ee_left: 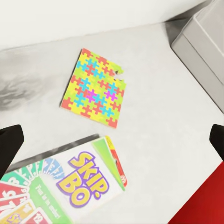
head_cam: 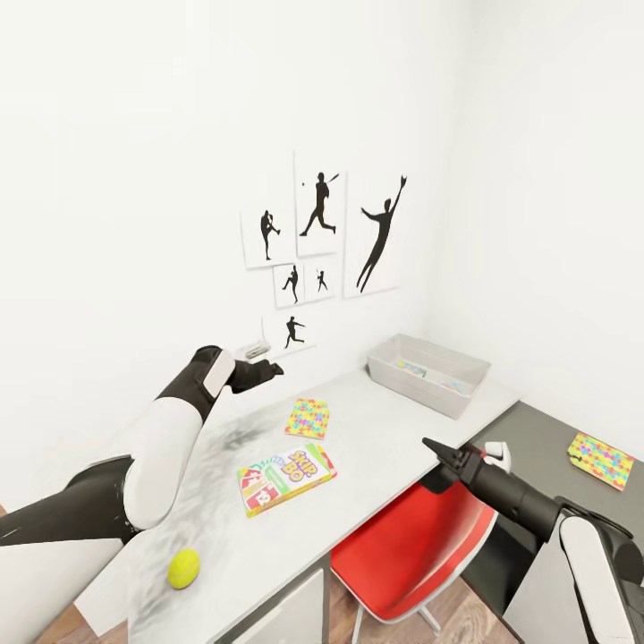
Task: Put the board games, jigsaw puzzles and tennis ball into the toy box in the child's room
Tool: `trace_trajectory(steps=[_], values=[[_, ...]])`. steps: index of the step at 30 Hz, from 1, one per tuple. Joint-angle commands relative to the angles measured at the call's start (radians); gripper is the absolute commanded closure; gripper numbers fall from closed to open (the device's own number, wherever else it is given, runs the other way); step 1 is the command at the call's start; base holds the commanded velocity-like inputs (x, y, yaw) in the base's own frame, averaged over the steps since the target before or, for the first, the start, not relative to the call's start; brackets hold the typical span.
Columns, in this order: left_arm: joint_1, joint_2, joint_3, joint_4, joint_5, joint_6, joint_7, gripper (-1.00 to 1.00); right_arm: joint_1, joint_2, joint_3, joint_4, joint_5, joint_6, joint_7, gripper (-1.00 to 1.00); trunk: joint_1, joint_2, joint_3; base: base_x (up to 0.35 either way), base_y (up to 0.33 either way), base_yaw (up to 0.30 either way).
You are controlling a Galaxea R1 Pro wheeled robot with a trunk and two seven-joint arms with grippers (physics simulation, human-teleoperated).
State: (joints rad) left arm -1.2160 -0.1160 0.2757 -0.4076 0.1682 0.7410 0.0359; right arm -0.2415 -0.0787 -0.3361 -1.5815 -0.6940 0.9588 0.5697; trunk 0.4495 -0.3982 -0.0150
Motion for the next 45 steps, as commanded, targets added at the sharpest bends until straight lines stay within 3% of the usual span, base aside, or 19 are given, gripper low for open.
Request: trace_trajectory(steps=[1,21,24,26,30,31,34,37,41,43,45], values=[[-0.001,-0.001,0.005,-0.001,0.006,0.004,0.004,-1.0,-0.001,0.0,-0.001,0.0,0.003,0.006,0.006,-1.0,0.001,-0.002,-0.003,0.0,0.0,0.0],[-0.001,-0.006,0.005,0.003,0.007,-0.058,0.032,-1.0,-0.004,-0.003,-0.001,0.0,-0.001,0.016,0.011,-1.0,0.001,-0.002,-0.035,0.0,0.0,0.0],[-0.001,-0.007,0.005,0.003,0.007,-0.059,0.033,-1.0,-0.006,-0.009,-0.002,0.0,-0.009,0.053,0.057,-1.0,0.001,-0.002,-0.04,0.0,0.0,0.0],[-0.001,-0.007,0.004,0.003,0.007,-0.06,0.033,-1.0,-0.006,-0.011,-0.007,0.0,-0.013,0.081,0.131,-1.0,0.001,-0.002,-0.043,0.0,0.0,0.0],[-0.001,-0.009,0.004,0.003,0.006,-0.061,0.033,-1.0,-0.003,-0.028,-0.035,-0.001,-0.019,0.088,0.379,-1.0,0.001,-0.002,-0.049,0.0,0.0,0.021],[-0.001,-0.01,0.004,0.003,0.006,-0.061,0.033,-1.0,0.0,-0.043,-0.052,-0.001,-0.019,0.088,0.465,-1.0,0.001,-0.002,-0.051,0.0,0.0,0.048],[-0.001,-0.011,0.004,0.003,0.005,-0.061,0.033,-1.0,0.001,-0.08,-0.082,-0.001,-0.02,0.088,0.585,-1.0,0.001,-0.002,-0.056,0.0,0.0,0.05],[-0.001,-0.013,0.004,0.003,0.005,-0.062,0.033,-1.0,0.002,-0.117,-0.127,-0.001,-0.021,0.088,0.651,-1.0,0.001,-0.002,-0.061,0.0,0.0,0.022],[-0.001,-0.016,0.004,0.003,0.005,-0.063,0.033,-1.0,0.004,-0.131,-0.191,-0.001,-0.02,0.088,0.717,-1.0,0.001,-0.002,-0.067,0.0,0.0,0.007],[-0.001,-0.017,0.003,0.003,0.005,-0.064,0.033,-1.0,0.009,-0.137,-0.243,-0.001,-0.019,0.088,0.776,-1.0,0.001,-0.002,-0.071,0.0,0.0,0.002],[-0.001,-0.017,0.002,0.003,0.005,-0.064,0.033,-1.0,0.025,-0.141,-0.327,0.001,-0.015,0.088,0.818,-1.0,0.001,-0.002,-0.074,0.0,0.0,0.001]])
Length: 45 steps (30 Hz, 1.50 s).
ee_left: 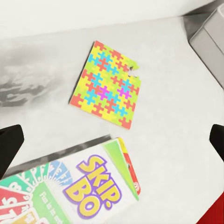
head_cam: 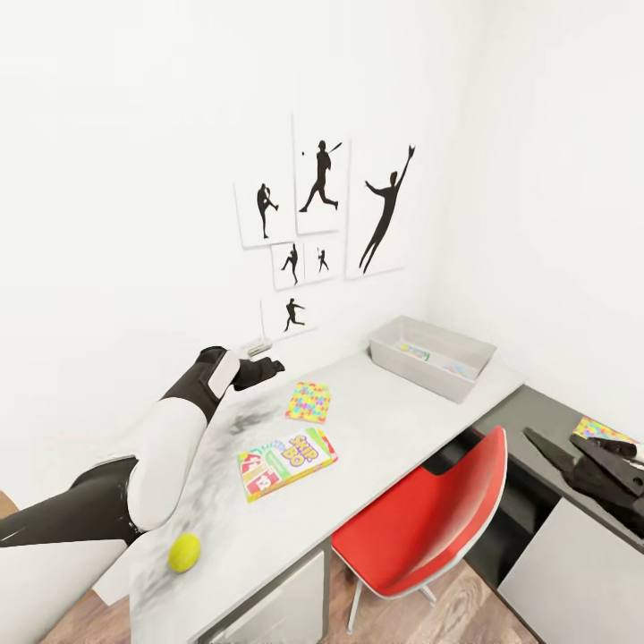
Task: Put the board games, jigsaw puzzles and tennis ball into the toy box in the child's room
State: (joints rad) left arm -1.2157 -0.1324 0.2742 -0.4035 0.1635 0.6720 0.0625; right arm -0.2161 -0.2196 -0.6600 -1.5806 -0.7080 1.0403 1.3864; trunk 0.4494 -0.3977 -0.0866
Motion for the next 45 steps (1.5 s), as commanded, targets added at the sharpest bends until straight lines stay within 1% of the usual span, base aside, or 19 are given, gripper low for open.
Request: trace_trajectory(steps=[1,4,6,14,18,22,25,41,43,45], values=[[-0.001,-0.001,0.004,-0.001,0.01,0.005,0.007,-1.0,0.006,-0.001,-0.044,0.001,0.0,0.007,0.013,-1.0,0.001,-0.002,-0.004,0.0,0.0,0.0],[-0.001,-0.001,0.003,-0.001,0.009,0.004,0.007,-1.0,0.015,-0.001,-0.109,0.002,0.002,0.007,0.024,-1.0,0.001,-0.002,-0.009,0.0,0.0,0.0],[-0.001,-0.001,0.003,-0.001,0.009,0.003,0.007,-1.0,0.017,0.002,-0.124,0.002,0.004,0.007,0.023,-1.0,0.001,-0.002,-0.012,0.0,0.0,0.0],[-0.001,-0.001,0.003,-0.001,0.008,0.001,0.005,-1.0,0.02,0.01,-0.137,0.002,0.009,0.007,0.022,-1.0,0.001,-0.002,-0.025,0.0,0.0,0.0],[-0.001,-0.001,0.003,-0.001,0.008,0.001,0.005,-1.0,0.02,0.012,-0.131,0.001,0.01,0.007,0.012,-1.0,0.001,-0.002,-0.032,0.0,0.0,0.0],[-0.001,-0.001,0.003,-0.001,0.008,0.001,0.005,-1.0,0.02,0.014,-0.108,0.001,0.01,0.007,-0.019,-1.0,0.001,-0.002,-0.039,0.0,0.0,0.0],[-0.001,-0.001,0.003,-0.001,0.008,0.001,0.005,-1.0,0.02,0.014,-0.1,0.001,0.01,0.007,-0.031,-1.0,0.001,-0.002,-0.043,0.0,0.0,0.0],[-0.001,-0.001,0.002,-0.001,0.007,0.002,0.005,-1.0,0.02,0.016,-0.093,0.001,0.009,0.007,-0.04,-1.0,0.001,-0.002,-0.07,0.0,0.0,0.0],[-0.001,-0.001,0.001,-0.001,0.007,0.003,0.005,-1.0,0.02,0.02,-0.08,0.001,0.009,0.007,-0.042,-1.0,0.001,-0.002,-0.073,0.0,0.0,0.0],[-0.001,-0.001,0.001,-0.001,0.008,0.004,0.005,-1.0,0.011,0.009,-0.038,0.0,0.009,0.007,-0.056,-1.0,0.001,-0.002,-0.076,0.0,0.0,0.0]])
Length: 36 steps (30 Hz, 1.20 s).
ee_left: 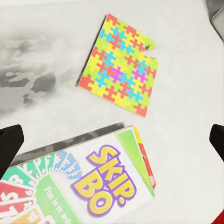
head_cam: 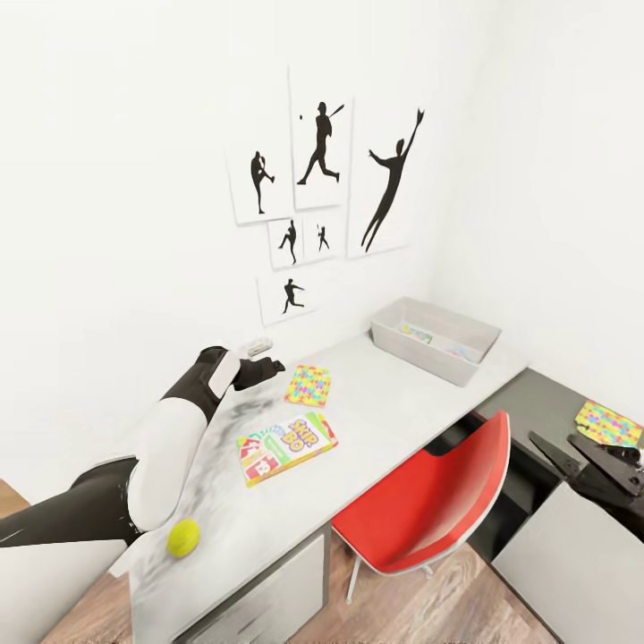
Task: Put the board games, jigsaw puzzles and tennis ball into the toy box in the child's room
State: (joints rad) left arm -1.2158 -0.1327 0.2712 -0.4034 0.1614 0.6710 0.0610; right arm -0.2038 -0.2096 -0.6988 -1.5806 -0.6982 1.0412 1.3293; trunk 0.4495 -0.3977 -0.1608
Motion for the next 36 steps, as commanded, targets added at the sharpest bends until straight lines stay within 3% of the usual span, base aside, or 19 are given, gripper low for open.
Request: trace_trajectory(steps=[1,4,6,11,15,17,23,28,36], values=[[-0.001,-0.001,0.003,-0.002,0.01,0.005,0.006,-1.0,-0.009,-0.005,0.01,0.0,-0.002,0.006,-0.007,-1.0,0.001,-0.002,-0.004,0.0,0.0,0.0],[-0.001,-0.001,0.002,-0.002,0.01,0.006,0.006,-1.0,-0.087,-0.022,0.05,0.0,-0.005,0.006,-0.069,-1.0,0.001,-0.002,-0.009,0.0,0.0,0.0],[-0.001,-0.001,0.002,-0.002,0.01,0.009,0.006,-1.0,-0.166,-0.03,0.102,0.006,-0.008,0.006,-0.141,-1.0,0.001,-0.002,-0.012,0.0,0.0,0.0],[-0.001,-0.003,0.002,-0.002,0.01,0.009,0.006,-1.0,-0.431,-0.028,0.329,0.102,-0.016,0.006,-0.392,-1.0,0.001,-0.002,-0.02,0.0,0.0,0.0],[-0.001,-0.003,0.003,-0.002,0.011,0.012,0.006,-1.0,-0.579,-0.018,0.416,0.231,-0.018,0.006,-0.505,-1.0,0.001,-0.002,-0.027,0.0,0.0,0.0],[-0.001,-0.003,0.003,-0.002,0.011,0.016,0.006,-1.0,-0.626,-0.006,0.438,0.292,-0.018,0.006,-0.539,-1.0,0.001,-0.002,-0.03,0.0,0.0,0.0],[-0.001,-0.002,0.003,-0.002,0.012,0.024,0.005,-1.0,-0.673,0.017,0.456,0.395,-0.019,0.006,-0.601,-1.0,0.001,-0.002,-0.04,0.0,0.0,0.0],[-0.002,-0.003,0.003,-0.002,0.013,0.048,0.004,-1.0,-0.675,0.021,0.46,0.414,-0.019,0.006,-0.615,-1.0,0.001,-0.002,-0.048,0.0,0.0,0.0],[-0.013,0.0,0.008,-0.03,0.026,0.185,-0.003,-1.0,-0.658,0.025,0.466,0.419,-0.018,0.006,-0.62,-1.0,0.001,-0.002,-0.061,0.0,0.0,0.0]])
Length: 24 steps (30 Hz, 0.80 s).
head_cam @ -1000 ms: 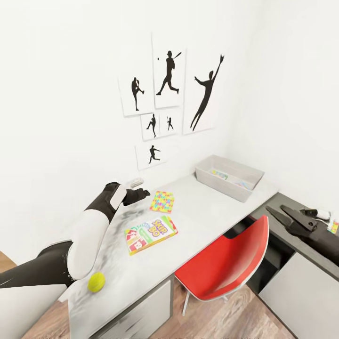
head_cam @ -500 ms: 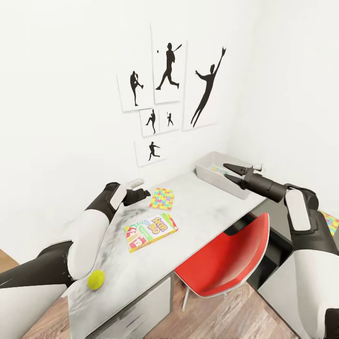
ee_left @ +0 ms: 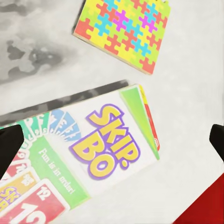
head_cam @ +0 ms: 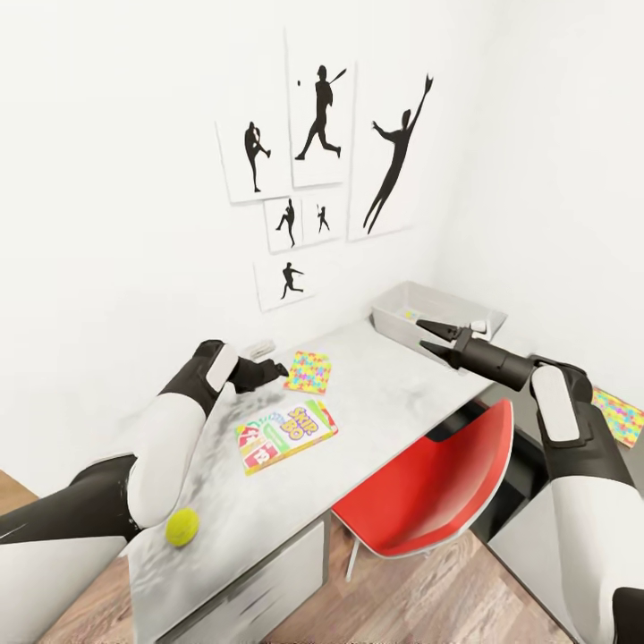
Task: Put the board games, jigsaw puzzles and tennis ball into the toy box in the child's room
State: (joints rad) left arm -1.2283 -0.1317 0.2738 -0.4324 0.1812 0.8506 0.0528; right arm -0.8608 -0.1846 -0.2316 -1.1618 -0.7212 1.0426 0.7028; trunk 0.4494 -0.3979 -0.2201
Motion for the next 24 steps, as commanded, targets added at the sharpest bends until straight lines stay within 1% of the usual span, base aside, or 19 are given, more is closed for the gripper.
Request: trace_trajectory(steps=[1,7,17,24], values=[[-0.002,0.0,0.005,-0.004,0.009,0.009,0.006,-1.0,-0.001,0.001,-0.001,0.0,0.005,0.005,0.007,-1.0,0.001,-0.002,-0.004,0.0,0.0,0.0],[-0.006,0.002,0.005,-0.024,0.02,0.023,0.005,-1.0,0.001,0.003,0.001,-0.001,0.006,0.005,0.006,-1.0,0.001,-0.002,-0.014,0.0,0.0,0.0],[-0.01,0.004,0.005,-0.106,0.021,0.028,0.008,-1.0,0.003,0.002,0.0,-0.002,0.008,0.005,0.004,-1.0,0.001,-0.002,-0.03,0.0,0.0,0.0],[-0.012,-0.001,0.008,-0.118,0.022,0.027,0.008,-1.0,0.003,0.003,0.001,-0.002,0.009,0.005,0.004,-1.0,0.001,-0.002,-0.042,0.0,0.0,0.0]])
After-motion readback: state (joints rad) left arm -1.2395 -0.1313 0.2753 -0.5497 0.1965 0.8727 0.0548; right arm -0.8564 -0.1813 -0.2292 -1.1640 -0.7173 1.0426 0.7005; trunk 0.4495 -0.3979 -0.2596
